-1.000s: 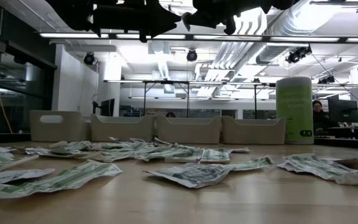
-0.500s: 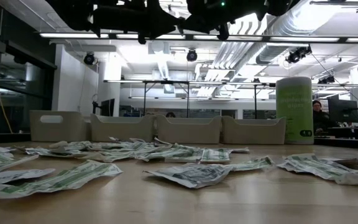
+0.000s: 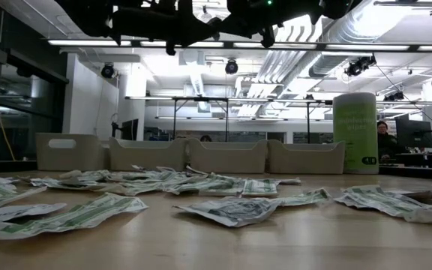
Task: Pick & Place First Aid Supplies
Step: Put the blue alcohol pad into the left gray bin, then put the gray towelette pack into the middle right gray bin
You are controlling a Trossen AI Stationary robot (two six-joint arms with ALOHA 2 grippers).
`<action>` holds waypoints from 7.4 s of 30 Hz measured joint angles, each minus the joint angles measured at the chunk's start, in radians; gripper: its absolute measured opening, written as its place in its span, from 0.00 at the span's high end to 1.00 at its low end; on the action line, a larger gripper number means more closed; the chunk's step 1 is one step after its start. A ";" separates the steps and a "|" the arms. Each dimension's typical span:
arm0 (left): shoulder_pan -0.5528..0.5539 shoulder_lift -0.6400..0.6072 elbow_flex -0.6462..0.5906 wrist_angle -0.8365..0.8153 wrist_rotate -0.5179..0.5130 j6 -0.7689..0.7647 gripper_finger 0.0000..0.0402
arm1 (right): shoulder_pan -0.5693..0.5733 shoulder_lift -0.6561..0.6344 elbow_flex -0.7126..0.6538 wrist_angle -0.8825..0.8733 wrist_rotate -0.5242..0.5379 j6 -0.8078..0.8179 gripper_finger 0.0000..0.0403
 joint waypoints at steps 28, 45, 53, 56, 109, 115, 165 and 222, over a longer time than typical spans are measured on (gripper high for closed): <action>0.091 -0.163 0.001 -0.412 -0.260 0.027 1.00 | -0.084 -0.129 -0.002 -0.287 0.015 0.137 0.57; 0.440 -0.296 0.001 -1.153 -0.253 -0.271 1.00 | -0.130 -0.162 -0.002 -0.435 0.010 0.165 0.56; 0.627 -0.201 0.001 -1.281 -0.060 -0.315 1.00 | -0.136 -0.162 -0.002 -0.493 0.011 0.188 0.56; 0.678 -0.151 0.001 -1.315 -0.014 -0.337 1.00 | -0.136 -0.162 -0.002 -0.507 0.011 0.194 0.56; 0.236 -0.488 0.000 -1.323 0.134 -0.104 0.72 | 0.229 -0.154 -0.205 -0.997 -0.488 0.859 0.62; 0.189 -0.490 0.000 -1.324 0.132 -0.087 0.72 | 0.379 -0.147 -0.205 -1.050 -0.476 1.001 0.63; 0.185 -0.489 0.000 -1.339 0.178 -0.017 0.72 | 0.603 0.232 -0.197 -1.099 -0.362 1.107 0.99; 0.185 -0.827 -0.196 -1.136 0.190 -0.301 0.72 | -0.257 0.219 0.200 -0.855 -0.214 0.449 1.00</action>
